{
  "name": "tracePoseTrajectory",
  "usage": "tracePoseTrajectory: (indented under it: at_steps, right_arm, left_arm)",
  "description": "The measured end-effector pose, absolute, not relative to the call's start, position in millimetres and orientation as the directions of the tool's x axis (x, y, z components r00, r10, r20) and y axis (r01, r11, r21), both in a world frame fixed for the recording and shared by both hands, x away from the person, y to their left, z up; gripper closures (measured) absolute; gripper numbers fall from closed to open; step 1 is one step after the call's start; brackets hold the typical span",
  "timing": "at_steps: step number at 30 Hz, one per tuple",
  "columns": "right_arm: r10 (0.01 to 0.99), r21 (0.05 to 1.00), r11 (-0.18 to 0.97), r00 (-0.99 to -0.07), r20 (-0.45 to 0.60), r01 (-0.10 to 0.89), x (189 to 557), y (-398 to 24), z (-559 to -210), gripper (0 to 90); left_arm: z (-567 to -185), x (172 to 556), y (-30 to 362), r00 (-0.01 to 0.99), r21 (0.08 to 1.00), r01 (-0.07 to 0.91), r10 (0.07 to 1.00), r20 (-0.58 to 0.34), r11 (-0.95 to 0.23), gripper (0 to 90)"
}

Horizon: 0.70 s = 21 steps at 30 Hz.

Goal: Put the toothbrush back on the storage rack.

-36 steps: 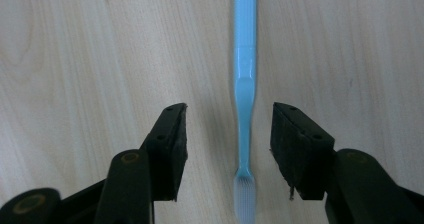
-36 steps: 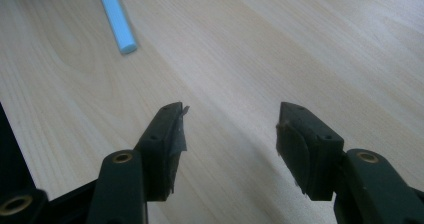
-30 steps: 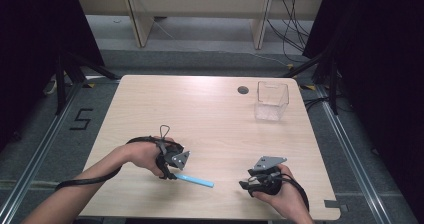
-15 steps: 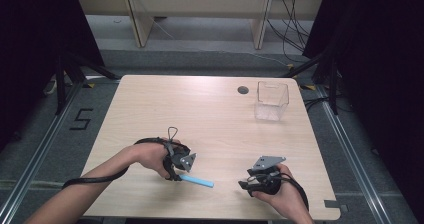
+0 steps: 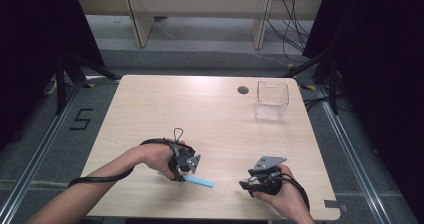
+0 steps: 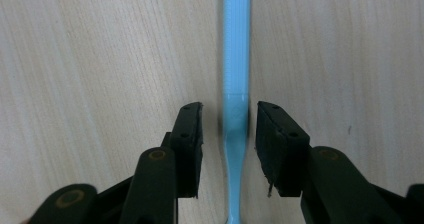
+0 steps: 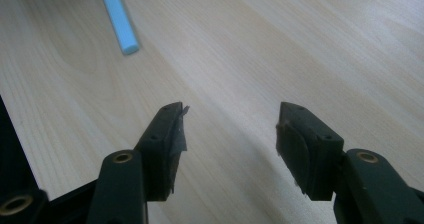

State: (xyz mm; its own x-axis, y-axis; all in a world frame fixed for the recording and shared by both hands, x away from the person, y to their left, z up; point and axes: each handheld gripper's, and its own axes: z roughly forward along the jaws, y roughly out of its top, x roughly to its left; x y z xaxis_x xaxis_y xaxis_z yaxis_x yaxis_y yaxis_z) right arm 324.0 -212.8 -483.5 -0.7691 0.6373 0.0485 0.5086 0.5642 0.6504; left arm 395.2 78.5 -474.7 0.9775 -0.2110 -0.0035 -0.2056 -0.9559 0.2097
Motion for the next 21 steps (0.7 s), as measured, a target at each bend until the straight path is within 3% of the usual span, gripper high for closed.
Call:
tracePoseTrajectory:
  at_steps: [15, 16, 21]
  right_arm:
    - [0.632, 0.651, 0.566, -0.773, 0.052, 0.506, 324.3, -211.1, -483.1, 45.2]
    - [0.632, 0.651, 0.567, -0.774, 0.049, 0.504, 324.3, -211.3, -483.0, 45.2]
    - [0.634, 0.652, 0.563, -0.771, 0.053, 0.508, 323.9, -212.1, -482.8, 45.2]
  left_arm:
    - [-475.9, 394.2, 72.3, 0.972, 0.153, -0.224, -0.232, -0.038, -0.963, 69.4]
    - [-474.5, 396.1, 71.3, 0.965, 0.125, -0.257, -0.262, -0.030, -0.958, 69.5]
    - [-475.6, 394.4, 69.7, 0.971, 0.138, -0.228, -0.236, -0.042, -0.964, 70.4]
